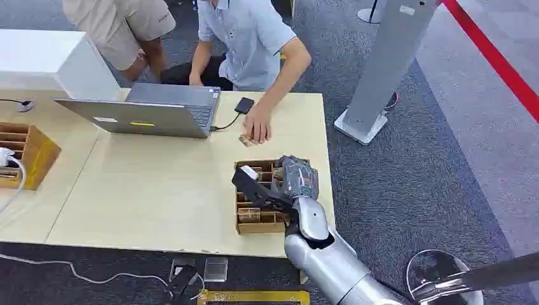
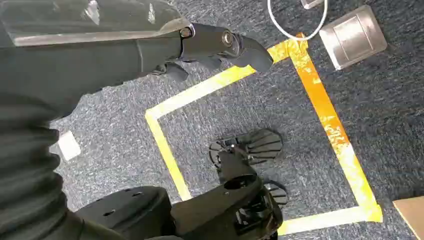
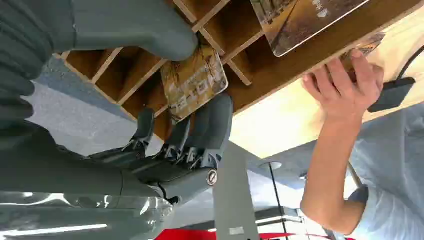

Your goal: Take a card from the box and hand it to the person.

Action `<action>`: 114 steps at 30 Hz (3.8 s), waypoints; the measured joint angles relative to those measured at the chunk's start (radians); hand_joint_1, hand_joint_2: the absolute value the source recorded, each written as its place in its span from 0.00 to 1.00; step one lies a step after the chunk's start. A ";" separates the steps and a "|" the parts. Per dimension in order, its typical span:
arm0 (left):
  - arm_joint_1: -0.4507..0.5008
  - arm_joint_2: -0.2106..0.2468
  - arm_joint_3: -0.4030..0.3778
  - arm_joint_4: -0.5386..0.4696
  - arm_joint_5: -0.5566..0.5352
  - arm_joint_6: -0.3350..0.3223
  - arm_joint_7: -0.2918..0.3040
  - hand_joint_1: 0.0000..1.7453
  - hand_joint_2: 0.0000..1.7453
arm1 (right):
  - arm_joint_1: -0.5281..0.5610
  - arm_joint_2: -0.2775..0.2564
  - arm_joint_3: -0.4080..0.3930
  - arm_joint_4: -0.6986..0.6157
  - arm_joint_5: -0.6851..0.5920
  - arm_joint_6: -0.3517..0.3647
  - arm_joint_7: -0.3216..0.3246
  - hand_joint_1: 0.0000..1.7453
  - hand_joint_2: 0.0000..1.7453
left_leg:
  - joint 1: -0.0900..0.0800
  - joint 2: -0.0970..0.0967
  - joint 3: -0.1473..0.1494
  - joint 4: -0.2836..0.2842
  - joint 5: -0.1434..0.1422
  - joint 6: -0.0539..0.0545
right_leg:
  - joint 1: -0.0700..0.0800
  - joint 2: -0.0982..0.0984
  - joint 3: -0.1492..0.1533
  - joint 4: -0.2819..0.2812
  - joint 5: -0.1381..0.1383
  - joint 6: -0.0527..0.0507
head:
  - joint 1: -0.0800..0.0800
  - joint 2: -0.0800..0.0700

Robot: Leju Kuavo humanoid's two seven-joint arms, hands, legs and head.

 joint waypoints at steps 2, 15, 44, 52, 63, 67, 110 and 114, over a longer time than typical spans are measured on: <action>0.000 0.000 0.000 0.000 0.000 0.000 0.000 0.00 1.00 | 0.000 0.000 0.000 0.001 0.000 0.000 0.000 0.51 1.00 | 0.000 0.000 0.000 0.000 0.000 0.000 | 0.000 0.000 0.000 0.000 0.000 0.000 | 0.000 0.000; 0.000 -0.001 0.000 0.000 -0.006 0.000 0.000 0.00 1.00 | 0.001 -0.002 0.000 0.003 0.000 -0.002 0.006 0.50 1.00 | 0.000 0.000 0.000 0.000 0.000 0.000 | 0.000 0.000 0.000 0.000 0.000 0.000 | 0.000 0.000; 0.000 -0.002 0.016 0.000 -0.019 0.010 -0.014 0.00 1.00 | 0.001 -0.003 0.000 0.001 -0.004 0.002 -0.004 1.00 1.00 | 0.000 0.000 0.000 0.000 0.000 0.000 | 0.000 0.000 0.000 0.000 0.000 0.000 | 0.000 0.000; 0.007 -0.002 0.030 0.000 -0.013 0.010 -0.018 0.00 1.00 | 0.011 -0.003 0.003 -0.038 0.005 -0.022 -0.064 1.00 1.00 | 0.000 0.000 0.000 0.000 0.000 0.000 | 0.000 0.000 0.000 0.000 0.000 0.000 | 0.000 0.000; 0.016 -0.004 0.041 0.000 -0.012 0.009 -0.031 0.00 1.00 | -0.003 -0.009 0.008 -0.235 0.072 -0.068 -0.105 1.00 1.00 | 0.000 0.000 0.000 0.000 0.000 0.000 | 0.000 0.000 0.000 0.000 0.000 0.000 | 0.000 0.000; 0.016 -0.005 0.043 0.000 -0.014 -0.002 -0.031 0.00 1.00 | -0.046 -0.007 0.013 -0.273 0.062 -0.047 -0.121 1.00 1.00 | 0.000 0.000 0.000 0.000 0.000 0.000 | 0.000 0.000 0.000 0.000 0.000 0.000 | 0.000 0.000; -0.027 -0.025 0.042 0.000 -0.114 -0.112 0.051 0.00 1.00 | -0.342 0.131 0.016 0.471 -0.057 -0.122 -0.264 0.00 1.00 | 0.000 0.000 0.000 0.000 0.001 0.000 | 0.000 0.000 -0.001 0.000 0.000 0.000 | 0.000 0.000; -0.034 -0.028 0.042 0.000 -0.119 -0.113 0.044 0.00 1.00 | -0.342 0.128 0.016 0.475 -0.057 -0.144 -0.271 0.00 1.00 | 0.000 0.000 0.000 0.000 0.001 0.000 | 0.000 0.000 -0.001 0.000 0.000 0.000 | 0.000 0.000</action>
